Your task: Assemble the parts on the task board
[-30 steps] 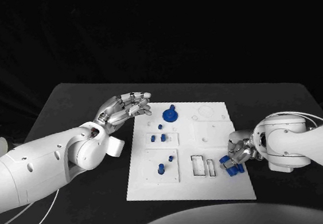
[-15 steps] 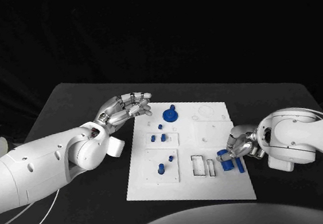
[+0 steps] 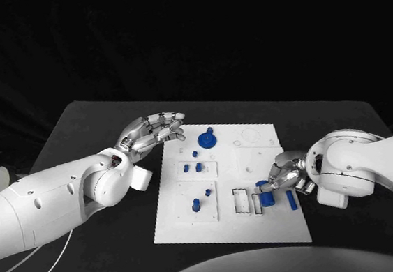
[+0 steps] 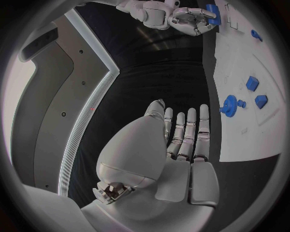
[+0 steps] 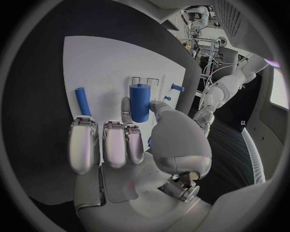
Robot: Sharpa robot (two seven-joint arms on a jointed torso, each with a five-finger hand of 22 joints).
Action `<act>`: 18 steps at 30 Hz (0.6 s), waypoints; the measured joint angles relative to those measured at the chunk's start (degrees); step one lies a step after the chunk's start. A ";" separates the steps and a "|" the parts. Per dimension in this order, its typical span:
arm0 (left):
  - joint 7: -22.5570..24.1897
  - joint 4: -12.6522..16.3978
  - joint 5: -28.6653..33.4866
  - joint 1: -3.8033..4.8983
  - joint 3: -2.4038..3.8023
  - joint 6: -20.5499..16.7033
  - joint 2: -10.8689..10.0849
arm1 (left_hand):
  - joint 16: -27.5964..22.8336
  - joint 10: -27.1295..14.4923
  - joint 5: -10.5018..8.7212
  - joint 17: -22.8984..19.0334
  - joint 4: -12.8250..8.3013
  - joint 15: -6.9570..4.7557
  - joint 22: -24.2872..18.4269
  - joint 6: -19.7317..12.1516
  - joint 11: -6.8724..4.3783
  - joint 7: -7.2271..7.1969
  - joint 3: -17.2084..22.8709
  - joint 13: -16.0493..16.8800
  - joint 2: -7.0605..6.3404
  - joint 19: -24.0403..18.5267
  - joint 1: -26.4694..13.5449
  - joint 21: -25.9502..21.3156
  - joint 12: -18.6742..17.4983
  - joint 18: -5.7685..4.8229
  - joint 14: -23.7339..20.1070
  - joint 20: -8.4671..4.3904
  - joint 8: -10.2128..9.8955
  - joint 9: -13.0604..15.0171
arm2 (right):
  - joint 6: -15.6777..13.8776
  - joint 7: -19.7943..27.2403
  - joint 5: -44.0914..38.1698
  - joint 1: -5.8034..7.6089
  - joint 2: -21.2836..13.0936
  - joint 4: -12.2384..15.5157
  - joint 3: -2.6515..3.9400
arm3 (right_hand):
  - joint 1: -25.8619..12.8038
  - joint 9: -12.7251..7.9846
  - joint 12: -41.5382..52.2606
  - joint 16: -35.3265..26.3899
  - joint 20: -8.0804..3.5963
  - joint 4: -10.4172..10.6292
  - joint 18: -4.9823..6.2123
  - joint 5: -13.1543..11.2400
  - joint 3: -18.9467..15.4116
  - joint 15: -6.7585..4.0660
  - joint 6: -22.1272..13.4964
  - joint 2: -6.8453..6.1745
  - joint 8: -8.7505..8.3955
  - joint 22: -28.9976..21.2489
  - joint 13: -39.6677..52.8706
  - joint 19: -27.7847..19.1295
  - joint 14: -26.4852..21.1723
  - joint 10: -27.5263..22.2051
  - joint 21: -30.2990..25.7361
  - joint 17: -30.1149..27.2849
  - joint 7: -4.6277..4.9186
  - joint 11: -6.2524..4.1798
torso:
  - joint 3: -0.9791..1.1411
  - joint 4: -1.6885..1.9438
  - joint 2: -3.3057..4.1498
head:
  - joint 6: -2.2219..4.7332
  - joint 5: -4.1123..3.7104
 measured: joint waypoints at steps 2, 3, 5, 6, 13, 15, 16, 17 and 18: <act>-0.02 -0.02 0.00 0.00 0.00 0.01 0.05 | 0.00 0.00 0.00 -0.01 0.00 0.00 0.00 0.00 0.00 0.00 0.00 -0.04 0.00 0.00 0.00 -0.06 0.00 0.00 0.00 0.00 0.15 -0.02 | -0.03 -0.02 0.35 -0.21 0.62 -0.32 0.00 | -0.22 0.09 0.00 0.00 0.00 0.09 0.00 -1.23 0.09 0.00 0.00 0.19 -0.25 0.00 0.00 0.00 0.00 0.03 0.00 -0.17 0.00 0.04 | 0.00 -0.01 -0.01 | 0.00 -0.01; -0.02 -0.03 0.00 -0.01 0.00 0.02 0.08 | 0.00 0.00 0.00 -0.03 0.00 0.00 0.00 0.00 0.00 0.00 0.00 -0.09 0.00 0.00 0.00 -0.23 0.00 0.00 0.00 0.00 0.22 -0.04 | -0.03 -0.03 0.48 -0.31 0.88 -0.46 0.00 | -0.49 0.38 0.00 0.00 0.00 0.11 0.00 -1.83 0.11 0.00 0.00 0.44 -0.50 0.00 0.00 0.00 0.00 0.04 0.00 -0.26 0.00 0.04 | 0.00 -0.01 -0.01 | 0.00 -0.01; -0.04 -0.03 0.00 -0.01 0.00 0.04 0.12 | 0.00 0.00 0.00 -0.05 0.00 0.00 0.00 0.00 0.00 0.00 0.00 -0.11 0.00 0.00 0.00 -0.23 0.00 0.00 0.00 0.00 0.22 -0.06 | -0.04 -0.05 0.69 -0.50 1.42 -0.79 0.00 | -0.89 0.62 0.00 0.00 0.00 0.14 0.00 -2.74 0.14 0.00 0.00 0.35 -0.53 0.00 0.00 0.00 0.00 0.04 0.00 -0.32 0.00 0.04 | 0.00 -0.01 -0.01 | 0.00 -0.02; -0.05 -0.05 0.00 -0.01 0.00 0.05 0.13 | 0.00 0.00 0.00 -0.05 0.00 0.00 0.00 0.00 0.00 0.00 0.00 -0.11 0.00 0.00 0.00 -0.23 0.00 -0.01 0.00 0.00 0.22 -0.06 | -0.06 -0.06 0.82 -0.59 1.79 -1.02 -0.01 | -1.23 0.65 0.00 0.00 0.00 0.14 0.00 -2.97 0.14 0.00 0.00 0.40 -0.53 0.00 0.00 0.00 0.00 0.04 0.00 -0.35 0.00 0.04 | 0.00 -0.01 -0.01 | 0.00 -0.03; -0.11 -0.12 0.00 -0.04 0.00 0.13 0.15 | 0.00 0.00 0.00 -0.05 0.00 0.00 -0.01 0.00 0.00 0.00 0.00 -0.10 0.00 0.00 0.00 -0.23 0.00 0.00 0.00 0.00 0.22 -0.06 | -0.19 -0.07 1.25 -0.81 3.77 -2.34 -0.02 | -2.44 0.36 0.00 0.00 0.00 0.16 0.00 -5.41 0.62 0.01 0.00 0.57 -1.20 0.00 0.00 0.00 0.00 0.04 -0.05 -0.85 0.01 0.04 | 0.02 0.00 0.01 | 0.00 -0.13; -0.13 -0.13 0.00 -0.05 0.00 0.15 0.16 | 0.00 0.00 0.00 -0.05 0.00 0.00 -0.01 0.00 0.00 0.00 0.00 -0.10 0.00 0.00 0.00 -0.23 0.00 0.00 0.00 0.00 0.22 -0.06 | -0.24 -0.07 1.29 -0.89 4.17 -2.58 -0.02 | -2.77 0.33 0.00 0.00 0.00 0.16 0.00 -5.63 0.63 0.01 0.00 0.43 -1.35 -0.01 0.02 0.00 0.00 0.04 -0.44 -1.28 0.01 0.04 | 0.01 0.00 0.02 | 0.00 -0.10; -0.15 -0.13 0.00 -0.05 0.00 0.16 0.16 | 0.00 0.00 0.00 -0.05 0.00 0.00 -0.01 0.00 0.00 0.00 0.00 -0.10 0.00 0.00 0.00 -0.23 0.00 0.00 0.00 0.00 0.22 -0.06 | -0.27 -0.06 1.31 -0.95 4.38 -2.70 -0.01 | -3.15 0.25 0.00 -0.06 0.00 0.17 0.00 -5.71 0.65 0.01 -0.06 0.76 -1.53 0.00 0.04 0.00 0.00 0.03 -0.68 -1.56 0.07 0.05 | 0.01 0.00 0.02 | 0.00 -0.05; -0.16 -0.13 0.00 -0.06 0.00 0.18 0.17 | 0.00 0.00 0.00 -0.05 0.00 0.00 -0.01 0.00 0.00 0.00 0.00 -0.10 0.00 0.00 0.00 -0.23 0.00 0.00 0.00 0.00 0.22 -0.06 | -0.30 -0.05 1.33 -1.04 4.59 -2.83 -0.01 | -3.66 0.08 0.00 -0.31 0.00 -1.14 0.00 -6.14 2.24 0.00 -0.19 0.57 -1.81 0.03 0.05 0.00 0.00 -0.08 -0.87 -1.81 0.20 0.16 | 0.01 0.00 0.03 | 0.00 -0.02; -0.18 -0.13 0.00 -0.06 0.00 0.20 0.17 | 0.00 0.00 0.00 -0.05 0.00 0.00 -0.01 0.00 0.00 0.00 0.00 -0.10 0.00 0.00 0.00 -0.23 0.00 0.00 0.00 0.00 0.22 -0.06 | -0.34 -0.03 1.35 -1.12 4.76 -2.92 -0.01 | -3.79 -0.11 0.00 -0.33 0.02 -1.71 0.00 -6.41 2.81 0.10 -0.30 0.54 -1.87 0.04 0.05 -0.02 -0.03 -0.18 -0.89 -2.00 0.30 0.26 | 0.01 0.00 0.03 | 0.00 0.02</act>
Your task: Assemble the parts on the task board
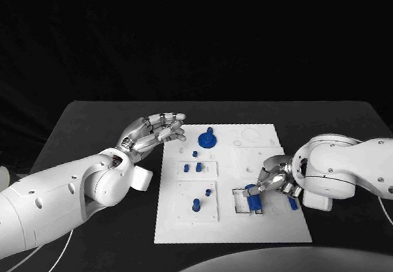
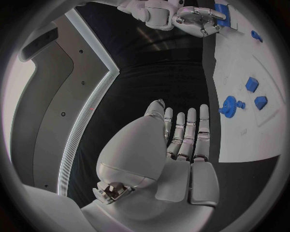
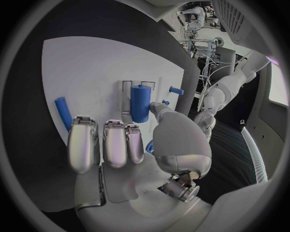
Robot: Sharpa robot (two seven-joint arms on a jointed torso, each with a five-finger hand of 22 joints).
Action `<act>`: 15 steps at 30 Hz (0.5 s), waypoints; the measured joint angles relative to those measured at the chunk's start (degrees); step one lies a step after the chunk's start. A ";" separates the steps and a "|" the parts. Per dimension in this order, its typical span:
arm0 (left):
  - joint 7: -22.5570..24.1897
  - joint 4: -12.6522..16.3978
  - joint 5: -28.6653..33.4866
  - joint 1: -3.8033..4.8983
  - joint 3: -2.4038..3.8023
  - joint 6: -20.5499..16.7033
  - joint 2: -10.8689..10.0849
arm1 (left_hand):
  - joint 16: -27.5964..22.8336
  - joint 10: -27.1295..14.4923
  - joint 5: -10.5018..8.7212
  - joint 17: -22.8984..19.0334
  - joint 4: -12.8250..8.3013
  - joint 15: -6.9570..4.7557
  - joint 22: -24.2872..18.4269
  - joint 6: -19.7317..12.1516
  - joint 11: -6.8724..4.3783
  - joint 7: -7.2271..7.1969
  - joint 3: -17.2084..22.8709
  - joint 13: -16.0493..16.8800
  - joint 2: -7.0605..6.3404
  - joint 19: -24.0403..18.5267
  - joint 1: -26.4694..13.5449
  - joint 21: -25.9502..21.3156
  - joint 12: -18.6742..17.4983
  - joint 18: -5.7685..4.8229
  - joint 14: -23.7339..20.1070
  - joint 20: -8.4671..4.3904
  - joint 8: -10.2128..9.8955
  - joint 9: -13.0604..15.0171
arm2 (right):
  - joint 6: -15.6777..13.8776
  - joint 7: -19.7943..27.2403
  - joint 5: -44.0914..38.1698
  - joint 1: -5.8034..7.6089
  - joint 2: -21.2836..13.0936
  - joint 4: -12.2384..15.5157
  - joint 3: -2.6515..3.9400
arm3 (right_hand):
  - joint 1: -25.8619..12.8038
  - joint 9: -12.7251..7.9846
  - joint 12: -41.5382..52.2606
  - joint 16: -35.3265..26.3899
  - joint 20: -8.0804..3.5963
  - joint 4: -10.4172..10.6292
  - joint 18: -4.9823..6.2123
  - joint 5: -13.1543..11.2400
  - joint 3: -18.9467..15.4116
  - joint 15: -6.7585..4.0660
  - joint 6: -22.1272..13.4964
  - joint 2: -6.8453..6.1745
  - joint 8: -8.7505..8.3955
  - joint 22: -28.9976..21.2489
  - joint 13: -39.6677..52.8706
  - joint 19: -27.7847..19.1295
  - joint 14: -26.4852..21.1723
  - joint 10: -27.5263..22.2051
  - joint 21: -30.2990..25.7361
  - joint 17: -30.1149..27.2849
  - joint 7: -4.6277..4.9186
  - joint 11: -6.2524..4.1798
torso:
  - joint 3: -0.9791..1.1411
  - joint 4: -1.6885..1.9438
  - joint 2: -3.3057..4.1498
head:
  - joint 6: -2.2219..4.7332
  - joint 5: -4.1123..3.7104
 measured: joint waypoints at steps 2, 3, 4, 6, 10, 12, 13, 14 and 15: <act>-0.05 0.00 0.00 0.00 0.00 0.05 0.01 | 0.00 0.00 0.00 0.00 0.00 0.00 0.00 0.00 0.00 0.00 0.00 0.00 0.00 0.00 0.00 0.00 0.00 0.00 0.00 0.00 0.00 0.00 | -0.14 0.08 0.02 -0.05 0.29 -0.14 0.07 | -0.31 -0.02 0.00 0.00 0.19 -0.01 0.01 -0.96 0.01 0.33 0.02 0.30 -0.14 0.00 0.00 -0.19 0.04 0.19 -0.24 -0.28 0.02 0.19 | 0.00 0.00 0.00 | 0.00 0.05; -0.08 -0.01 0.00 0.00 0.00 0.07 0.00 | 0.00 0.00 0.00 0.00 0.00 0.00 0.00 0.00 0.00 0.00 0.00 0.00 0.00 0.00 0.00 0.00 0.00 0.00 0.00 0.00 0.00 0.00 | -0.18 0.10 0.03 -0.05 0.38 -0.24 0.09 | -0.31 -0.03 0.00 -0.23 0.19 -0.01 0.01 -1.69 0.01 0.33 0.10 0.30 -0.30 0.00 0.00 -0.19 0.05 0.19 -0.27 -0.40 0.10 0.19 | 0.01 0.00 0.00 | 0.00 0.07; -0.10 -0.01 0.00 0.00 0.00 0.09 0.00 | 0.00 0.00 0.00 0.00 0.00 0.00 0.00 0.00 0.00 0.00 0.00 0.00 0.00 0.00 0.00 0.00 0.00 0.00 0.00 0.00 0.00 0.00 | -0.22 0.12 0.04 -0.05 0.46 -0.33 0.12 | -0.69 -0.14 0.00 -0.23 0.19 -0.02 0.01 -2.29 0.02 0.33 0.11 0.39 -0.46 0.00 0.00 -0.19 0.05 0.19 -0.27 -0.48 0.11 0.19 | 0.01 0.00 0.00 | 0.00 0.08; -0.17 -0.01 0.00 -0.01 0.00 0.15 0.00 | 0.00 0.00 0.00 0.00 0.00 0.00 0.00 0.00 0.00 0.00 0.00 0.01 0.00 0.00 0.00 0.00 0.00 0.00 0.00 0.00 0.00 0.00 | -0.30 0.17 0.05 -0.06 0.66 -0.47 0.15 | -0.89 -0.29 0.00 -0.23 0.19 -0.03 0.01 -3.25 0.03 0.33 0.20 0.44 -0.64 0.00 0.00 -0.19 0.05 0.19 -0.27 -0.60 0.20 0.19 | 0.01 0.00 0.00 | 0.00 0.11; -0.30 -0.04 0.00 -0.01 0.00 0.26 0.00 | 0.00 0.00 0.00 0.00 0.00 0.00 0.00 0.00 0.00 0.00 0.00 -0.05 0.00 0.00 0.00 0.00 0.00 0.00 0.00 0.00 0.00 0.00 | -0.42 0.39 0.10 -0.02 1.14 -0.56 0.30 | -2.06 -1.05 0.00 -0.62 0.41 -2.33 0.01 -6.72 2.62 0.45 0.13 0.39 -1.33 -0.01 -0.01 0.02 -0.06 0.19 -0.68 -1.12 0.30 0.20 | 0.01 0.00 0.01 | 0.00 0.16; -0.36 -0.06 0.00 -0.01 0.00 0.31 0.02 | 0.00 0.00 0.00 0.00 0.00 0.00 0.04 0.00 0.00 0.00 0.00 -0.05 0.00 0.00 0.00 0.00 0.00 0.00 0.00 0.00 0.00 0.00 | -0.41 0.53 0.16 -0.01 1.38 -0.58 0.31 | -2.88 -1.25 0.00 -0.66 0.61 -3.05 0.01 -9.01 3.36 0.83 -0.08 0.15 -1.77 -0.01 -0.01 -0.18 0.13 -0.01 -1.15 -1.59 0.50 0.40 | 0.01 -0.01 0.02 | 0.00 0.17; -0.39 -0.07 0.00 -0.01 0.00 0.34 0.05 | 0.00 0.00 0.00 0.01 0.00 0.00 0.04 0.00 0.00 0.00 0.00 -0.05 0.00 0.00 0.00 0.00 0.00 0.00 0.00 0.00 0.00 0.01 | -0.38 0.59 0.17 -0.01 1.48 -0.60 0.31 | -3.17 -1.45 0.00 -0.76 0.61 -3.18 0.02 -9.87 3.50 0.84 -0.08 0.17 -1.96 -0.01 -0.01 -0.18 0.15 -0.01 -1.15 -1.75 0.50 0.40 | 0.01 -0.01 0.02 | 0.00 0.17; -0.42 -0.09 0.00 -0.01 0.00 0.38 0.09 | 0.00 0.00 0.00 0.00 0.00 0.00 0.04 0.00 0.00 0.00 0.00 -0.05 0.00 0.00 0.00 0.00 0.00 0.00 0.00 0.00 0.00 0.01 | -0.31 0.64 0.20 -0.02 1.58 -0.64 0.31 | -3.56 -1.62 0.00 -1.01 0.65 -3.19 0.01 -11.18 3.51 0.84 -0.08 0.22 -2.17 -0.01 -0.01 -0.14 0.14 0.07 -1.29 -1.96 0.50 0.48 | 0.01 -0.01 0.02 | 0.00 0.17; -0.45 -0.10 0.00 -0.01 0.00 0.41 0.13 | 0.00 0.00 0.00 0.00 0.00 0.00 0.04 0.00 0.00 0.00 0.00 -0.05 0.00 0.00 0.00 0.00 0.00 0.00 0.00 0.00 0.00 0.01 | -0.24 0.67 0.21 -0.03 1.64 -0.68 0.31 | -3.69 -1.89 0.00 -1.02 0.82 -3.18 0.01 -12.28 3.50 0.84 -0.07 0.08 -2.36 -0.01 -0.01 0.03 0.15 0.15 -1.54 -2.12 0.50 0.56 | 0.00 -0.02 0.02 | 0.00 0.18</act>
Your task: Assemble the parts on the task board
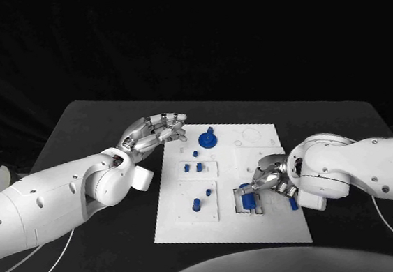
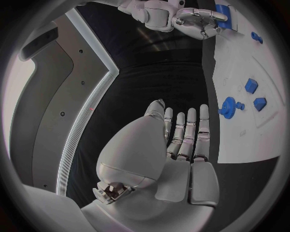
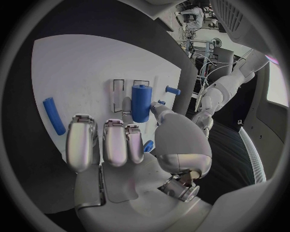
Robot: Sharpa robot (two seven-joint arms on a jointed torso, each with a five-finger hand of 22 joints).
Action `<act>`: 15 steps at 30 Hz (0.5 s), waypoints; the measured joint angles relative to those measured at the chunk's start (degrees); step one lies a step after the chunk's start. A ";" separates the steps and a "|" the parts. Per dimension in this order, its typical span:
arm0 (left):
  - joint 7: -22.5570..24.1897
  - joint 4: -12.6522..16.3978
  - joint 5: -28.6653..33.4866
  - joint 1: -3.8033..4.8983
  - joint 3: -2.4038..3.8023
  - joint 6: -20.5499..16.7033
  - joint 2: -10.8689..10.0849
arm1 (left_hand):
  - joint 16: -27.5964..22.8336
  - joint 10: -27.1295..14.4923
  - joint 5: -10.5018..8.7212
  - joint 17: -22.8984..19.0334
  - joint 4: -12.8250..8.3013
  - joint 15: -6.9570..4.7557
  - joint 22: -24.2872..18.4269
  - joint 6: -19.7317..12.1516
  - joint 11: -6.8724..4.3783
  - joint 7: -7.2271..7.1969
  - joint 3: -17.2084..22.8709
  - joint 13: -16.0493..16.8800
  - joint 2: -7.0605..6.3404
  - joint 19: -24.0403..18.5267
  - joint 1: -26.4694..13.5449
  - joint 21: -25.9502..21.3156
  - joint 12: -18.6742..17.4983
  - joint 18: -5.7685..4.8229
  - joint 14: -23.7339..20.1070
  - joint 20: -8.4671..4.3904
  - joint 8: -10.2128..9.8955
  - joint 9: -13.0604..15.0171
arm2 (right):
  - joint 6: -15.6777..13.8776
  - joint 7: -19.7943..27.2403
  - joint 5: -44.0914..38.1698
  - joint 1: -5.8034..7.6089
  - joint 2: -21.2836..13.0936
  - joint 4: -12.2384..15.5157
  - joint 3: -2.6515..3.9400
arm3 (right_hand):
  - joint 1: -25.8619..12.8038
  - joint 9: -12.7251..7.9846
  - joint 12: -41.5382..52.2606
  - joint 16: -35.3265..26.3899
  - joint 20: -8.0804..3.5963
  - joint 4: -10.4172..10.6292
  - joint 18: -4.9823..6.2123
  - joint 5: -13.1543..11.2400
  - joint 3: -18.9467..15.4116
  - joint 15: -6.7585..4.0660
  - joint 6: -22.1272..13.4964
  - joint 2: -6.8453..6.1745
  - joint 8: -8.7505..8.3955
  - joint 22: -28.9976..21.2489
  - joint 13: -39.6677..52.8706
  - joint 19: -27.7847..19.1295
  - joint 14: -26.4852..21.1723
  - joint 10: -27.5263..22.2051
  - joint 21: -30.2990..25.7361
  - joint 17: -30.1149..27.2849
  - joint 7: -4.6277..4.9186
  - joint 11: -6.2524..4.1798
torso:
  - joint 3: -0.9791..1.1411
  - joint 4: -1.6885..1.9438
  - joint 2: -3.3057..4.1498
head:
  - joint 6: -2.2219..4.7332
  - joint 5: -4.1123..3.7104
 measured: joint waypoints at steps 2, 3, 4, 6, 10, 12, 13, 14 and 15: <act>-0.05 -0.04 0.00 -0.01 0.00 0.07 0.10 | 0.00 0.00 0.00 0.00 0.00 0.00 0.00 0.00 0.00 0.00 0.00 0.00 0.00 0.00 0.00 0.00 0.00 0.00 0.00 0.00 0.00 0.00 | 0.15 0.02 0.01 -0.05 0.13 -0.11 -0.01 | -0.54 -0.23 0.00 0.00 0.00 0.50 0.00 -2.04 -0.50 0.20 0.00 0.09 -0.14 0.00 0.00 0.00 -0.20 0.00 -0.01 -0.30 -0.02 0.00 | -0.01 -0.01 0.00 | 0.00 0.00; -0.08 -0.06 0.00 -0.03 0.00 0.11 0.15 | 0.00 0.00 0.00 0.00 0.00 0.00 0.00 0.00 0.00 0.00 0.00 0.00 0.00 0.00 0.00 0.00 0.00 0.00 0.00 0.00 0.00 0.00 | 0.29 0.03 0.01 -0.11 0.19 -0.18 -0.04 | -0.55 -0.42 0.00 0.00 0.15 0.75 0.00 -2.83 -0.75 0.20 -0.01 0.08 -0.32 0.00 0.00 -0.15 -0.20 0.00 -0.24 -0.41 -0.03 0.00 | -0.01 -0.01 0.00 | 0.00 0.00; -0.10 -0.07 0.00 -0.05 0.00 0.15 0.17 | 0.00 0.00 0.00 0.00 0.00 0.00 0.00 0.00 0.00 0.00 0.00 0.00 0.00 0.00 0.00 0.00 0.00 0.00 0.00 0.00 0.00 0.00 | 0.40 0.03 0.01 -0.15 0.21 -0.20 -0.06 | -0.87 -0.48 0.00 -0.24 0.20 0.95 0.00 -3.53 -0.99 0.20 0.01 0.11 -0.26 0.00 0.00 -0.21 -0.20 0.00 -0.25 -0.48 -0.04 0.00 | -0.01 -0.02 0.01 | 0.00 0.00; -0.14 -0.09 0.00 -0.10 0.00 0.22 0.20 | 0.00 -0.12 0.00 0.00 0.00 0.00 0.00 0.00 0.12 0.00 0.00 0.00 0.00 0.00 0.00 0.00 0.00 0.00 0.00 0.00 0.00 -0.03 | 0.53 0.02 -0.01 -0.17 0.21 -0.28 -0.06 | -1.52 -0.60 0.00 -0.31 0.20 1.22 0.00 -5.29 -1.73 0.20 0.03 0.30 -0.30 0.00 0.00 -0.20 -0.20 0.00 -0.25 -0.62 -0.05 -0.01 | 0.00 -0.02 0.02 | 0.00 0.01; -0.22 -0.18 0.00 -0.23 0.00 0.34 0.22 | 0.00 -0.21 0.00 0.00 0.00 0.00 -0.01 0.00 0.21 0.00 0.00 0.00 0.00 0.00 0.00 0.01 0.00 0.01 0.00 0.00 0.00 -0.05 | 0.83 -0.06 -0.11 -0.18 0.23 -0.34 -0.04 | -2.03 -0.72 0.00 -0.31 0.20 1.84 0.00 -7.46 -2.67 0.20 0.13 0.25 -0.57 -0.01 -0.01 -0.20 -0.20 0.00 -0.25 -0.70 -0.15 -0.01 | 0.02 -0.02 0.02 | 0.00 0.01; -0.26 -0.21 0.00 -0.26 0.00 0.38 0.22 | 0.00 -0.21 0.00 0.00 0.00 0.00 -0.01 0.00 0.21 0.00 0.00 -0.04 0.00 0.00 0.00 0.01 0.00 0.01 0.00 0.00 0.00 -0.05 | 0.96 -0.09 -0.13 -0.19 0.25 -0.34 -0.03 | -2.53 -0.77 0.00 -0.31 0.20 2.25 0.00 -8.46 -3.08 0.20 0.18 0.22 -0.57 -0.01 -0.01 -0.21 -0.20 0.00 -0.26 -0.77 -0.20 -0.01 | 0.03 -0.02 0.02 | 0.00 0.04; -0.28 -0.21 0.00 -0.26 0.00 0.40 0.22 | 0.00 -0.21 0.00 0.01 0.00 0.00 -0.01 0.00 0.21 0.00 0.00 -0.04 0.00 0.00 0.00 0.01 0.00 0.00 0.00 0.00 0.00 -0.05 | 1.03 -0.09 -0.14 -0.20 0.26 -0.34 -0.03 | -2.78 -0.82 0.00 -0.31 0.20 2.51 0.00 -8.96 -3.34 0.20 0.23 0.38 -0.57 -0.01 -0.01 -0.21 -0.20 0.00 -0.49 -0.77 -0.05 -0.01 | 0.03 -0.02 0.01 | 0.00 0.04; -0.29 -0.22 0.00 -0.27 0.00 0.41 0.22 | 0.00 -0.21 0.00 0.01 0.00 0.00 -0.01 0.00 0.21 0.00 0.00 -0.04 0.00 0.00 0.00 0.01 0.00 0.00 0.00 0.00 0.00 -0.05 | 1.11 -0.09 -0.14 -0.21 0.27 -0.34 -0.03 | -2.79 -0.87 0.00 -0.31 0.20 2.59 -0.01 -9.43 -3.66 0.20 0.30 0.37 -0.57 -0.01 -0.01 -0.21 -0.20 0.00 -0.50 -0.84 0.08 -0.01 | 0.03 -0.02 0.01 | 0.00 0.04; -0.31 -0.24 0.00 -0.27 0.00 0.43 0.22 | 0.00 -0.21 0.00 0.01 0.00 0.00 -0.01 0.00 0.21 0.00 0.00 -0.04 0.00 0.00 0.00 0.01 0.00 0.00 0.00 0.00 0.00 -0.05 | 1.21 -0.09 -0.14 -0.23 0.28 -0.34 -0.03 | -3.00 -0.90 0.00 -0.31 0.20 2.71 0.00 -9.85 -3.86 0.20 0.29 0.16 -0.57 -0.01 -0.01 -0.21 -0.20 0.00 -0.50 -0.84 0.09 -0.01 | 0.03 -0.02 0.00 | 0.00 0.04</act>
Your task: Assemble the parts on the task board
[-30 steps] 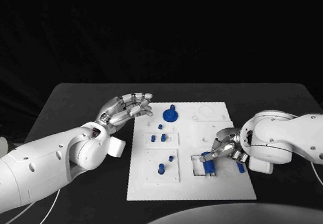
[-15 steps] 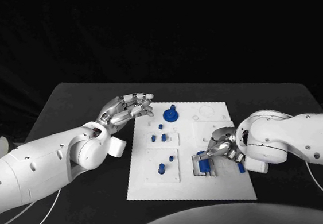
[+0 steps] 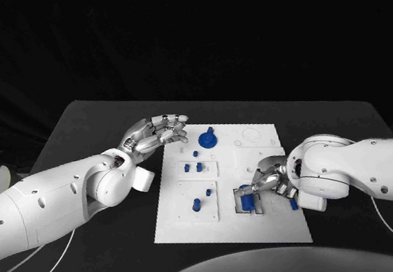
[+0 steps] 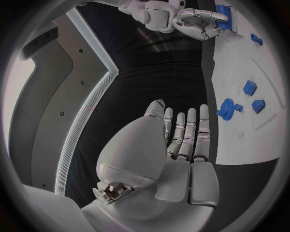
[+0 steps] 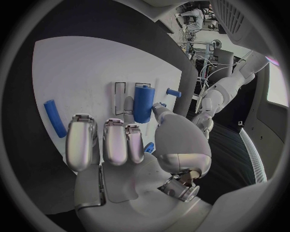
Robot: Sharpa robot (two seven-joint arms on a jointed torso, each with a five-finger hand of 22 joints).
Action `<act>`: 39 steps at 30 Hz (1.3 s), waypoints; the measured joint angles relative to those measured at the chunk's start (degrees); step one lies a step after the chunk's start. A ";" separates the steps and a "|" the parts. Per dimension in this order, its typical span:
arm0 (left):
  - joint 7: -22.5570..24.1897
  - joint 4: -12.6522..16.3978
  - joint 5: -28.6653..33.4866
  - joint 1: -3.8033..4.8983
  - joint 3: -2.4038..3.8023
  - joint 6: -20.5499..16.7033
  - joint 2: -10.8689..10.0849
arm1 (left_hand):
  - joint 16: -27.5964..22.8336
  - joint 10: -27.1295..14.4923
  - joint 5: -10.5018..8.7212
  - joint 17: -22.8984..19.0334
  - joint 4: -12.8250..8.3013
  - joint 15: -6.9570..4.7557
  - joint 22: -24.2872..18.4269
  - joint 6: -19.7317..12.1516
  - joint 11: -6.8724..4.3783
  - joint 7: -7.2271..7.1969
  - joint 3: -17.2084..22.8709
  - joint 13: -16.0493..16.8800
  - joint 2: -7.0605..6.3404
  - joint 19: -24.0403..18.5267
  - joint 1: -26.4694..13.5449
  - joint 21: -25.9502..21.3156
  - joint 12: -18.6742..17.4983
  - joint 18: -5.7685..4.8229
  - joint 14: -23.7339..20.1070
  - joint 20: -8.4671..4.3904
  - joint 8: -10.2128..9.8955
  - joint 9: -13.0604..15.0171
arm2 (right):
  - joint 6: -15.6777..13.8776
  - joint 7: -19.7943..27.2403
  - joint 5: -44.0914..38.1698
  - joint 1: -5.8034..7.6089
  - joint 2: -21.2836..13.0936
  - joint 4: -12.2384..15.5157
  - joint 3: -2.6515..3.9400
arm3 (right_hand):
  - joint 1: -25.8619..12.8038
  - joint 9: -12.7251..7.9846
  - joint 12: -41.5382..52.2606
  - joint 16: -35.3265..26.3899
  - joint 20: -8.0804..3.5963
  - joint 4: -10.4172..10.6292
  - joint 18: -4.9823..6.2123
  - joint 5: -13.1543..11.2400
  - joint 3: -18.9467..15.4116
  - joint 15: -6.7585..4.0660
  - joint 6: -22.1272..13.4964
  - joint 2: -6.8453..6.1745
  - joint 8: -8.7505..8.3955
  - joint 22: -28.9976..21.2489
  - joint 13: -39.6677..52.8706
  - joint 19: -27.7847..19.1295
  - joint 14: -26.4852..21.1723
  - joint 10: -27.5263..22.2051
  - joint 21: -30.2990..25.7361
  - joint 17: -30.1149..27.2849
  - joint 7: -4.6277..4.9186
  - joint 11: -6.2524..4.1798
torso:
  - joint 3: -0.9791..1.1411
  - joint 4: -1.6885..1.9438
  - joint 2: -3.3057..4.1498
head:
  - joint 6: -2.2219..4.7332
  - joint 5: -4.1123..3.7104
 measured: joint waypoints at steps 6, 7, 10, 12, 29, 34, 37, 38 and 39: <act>-0.06 -0.06 0.00 -0.02 0.00 0.07 -0.01 | 0.00 0.00 0.00 0.00 0.00 0.00 0.00 -0.21 0.00 0.21 0.00 0.00 0.22 0.00 0.22 0.00 0.00 0.00 0.00 0.00 0.00 0.00 | 0.34 0.02 -0.04 -0.03 -0.08 0.07 -0.01 | -1.06 -0.09 0.00 0.00 0.00 1.17 0.00 -3.20 -1.49 0.00 0.00 0.46 0.01 0.00 0.00 0.00 0.00 0.00 0.00 -0.08 0.00 0.00 | 0.00 0.00 -0.02 | 0.00 0.09; -0.07 -0.07 0.00 -0.03 0.00 0.08 -0.01 | 0.00 0.00 0.00 0.00 0.00 0.00 0.00 -0.21 0.00 0.21 0.00 0.00 0.22 0.00 0.22 0.00 0.00 0.00 0.00 0.00 0.00 0.00 | 0.37 0.03 -0.05 -0.03 -0.11 0.08 -0.01 | -1.23 -0.13 0.00 0.00 0.00 1.41 0.00 -3.86 -1.72 0.00 0.12 0.28 0.01 0.00 0.00 0.00 0.00 0.00 0.00 -0.08 0.12 0.00 | 0.01 0.00 -0.02 | 0.00 0.11; -0.09 -0.09 0.01 -0.03 0.00 0.11 -0.01 | 0.00 0.00 0.00 -0.04 0.00 0.00 -0.01 -0.21 0.00 0.21 0.00 0.01 0.22 0.00 0.22 0.00 0.00 0.00 0.00 0.00 0.00 0.00 | 0.44 0.05 -0.09 -0.04 -0.21 0.10 -0.01 | -1.76 -0.15 0.00 0.00 0.00 2.04 0.00 -5.20 -2.35 0.00 0.21 0.21 0.01 -0.01 -0.01 0.00 0.00 0.00 0.00 -0.11 0.20 0.00 | 0.00 0.01 -0.02 | 0.00 0.18; -0.10 -0.10 0.02 -0.04 0.00 0.13 -0.01 | 0.00 0.00 0.00 -0.05 0.00 0.00 -0.01 -0.21 0.00 0.21 0.00 0.01 0.22 0.00 0.22 0.00 0.00 0.00 0.00 0.00 0.00 0.00 | 0.47 0.05 -0.11 -0.05 -0.24 0.12 -0.01 | -2.37 -0.15 0.00 0.00 0.00 2.62 0.00 -6.30 -3.12 0.00 0.21 0.09 0.02 -0.01 -0.01 0.00 0.00 0.00 0.00 -0.15 0.20 0.00 | 0.00 0.01 -0.02 | 0.00 0.19; -0.22 -0.20 0.06 -0.07 0.00 0.24 -0.04 | 0.00 0.00 0.00 -0.04 0.00 0.22 0.01 -0.21 0.00 0.21 0.00 -0.09 0.22 0.00 0.22 0.01 0.00 0.00 -0.22 0.00 0.00 -0.04 | -0.24 1.09 -0.38 -0.29 -1.54 0.84 -0.22 | -4.67 0.72 0.00 0.00 -0.01 4.67 0.00 -6.49 -8.27 0.00 1.58 0.60 1.04 -0.01 -0.01 0.00 0.00 0.00 0.00 0.39 -0.35 0.00 | 0.00 0.00 -0.01 | 0.00 0.48; -0.23 -0.20 0.08 -0.08 0.00 0.25 -0.09 | 0.00 0.00 0.00 -0.04 0.00 0.22 0.03 -0.21 0.00 0.21 0.00 -0.09 0.22 0.00 0.22 0.01 0.00 0.00 -0.22 0.00 0.00 -0.04 | -2.27 3.65 -0.39 0.65 -3.94 3.28 -0.02 | -4.65 1.90 0.00 0.79 -0.01 4.64 0.00 -6.23 -9.54 0.00 1.73 0.62 2.51 -0.02 -0.02 0.00 0.00 0.00 0.71 1.51 -0.51 0.00 | 0.00 0.01 -0.01 | 0.00 0.63; -0.23 -0.21 0.08 -0.11 0.00 0.25 -0.12 | 0.00 0.00 0.00 -0.04 0.00 0.22 0.03 -0.21 0.00 0.21 0.00 -0.09 0.22 0.00 0.22 0.01 0.00 0.00 -0.22 0.00 0.00 -0.04 | -4.17 6.42 -0.39 1.60 -5.51 4.89 0.12 | -3.59 2.72 0.00 1.12 -0.01 4.49 0.00 -5.44 -10.34 0.00 1.71 1.55 3.39 -0.02 -0.02 0.00 0.00 -0.01 1.22 2.12 -0.53 -0.04 | 0.02 0.01 -0.03 | 0.00 0.64; -0.23 -0.22 0.09 -0.13 0.00 0.25 -0.13 | 0.00 0.00 0.00 -0.04 0.00 0.22 0.03 -0.21 0.00 0.21 0.00 -0.09 0.22 0.00 0.22 0.01 0.00 0.00 -0.22 0.00 0.00 -0.04 | -4.82 7.42 -0.39 1.85 -5.96 5.35 0.12 | -2.63 3.11 0.00 1.22 -0.01 4.45 0.00 -5.02 -10.66 -0.01 1.49 1.62 3.71 -0.02 -0.02 0.00 0.00 -0.05 1.33 2.26 -0.75 -0.29 | 0.03 0.01 -0.05 | 0.00 0.64; -0.23 -0.24 0.09 -0.15 0.00 0.25 -0.13 | 0.00 0.00 0.00 -0.04 0.00 0.22 0.03 -0.21 -0.01 0.21 0.00 -0.09 0.22 0.00 0.22 0.01 0.00 0.00 -0.22 0.00 0.00 -0.04 | -5.52 8.52 -0.39 2.05 -6.38 5.77 0.13 | -1.74 3.44 0.00 1.22 -0.01 4.24 0.00 -4.57 -10.87 0.00 1.07 1.61 4.02 -0.02 -0.02 0.00 0.00 0.01 1.58 2.39 -0.82 -0.43 | 0.03 0.01 -0.07 | 0.00 0.63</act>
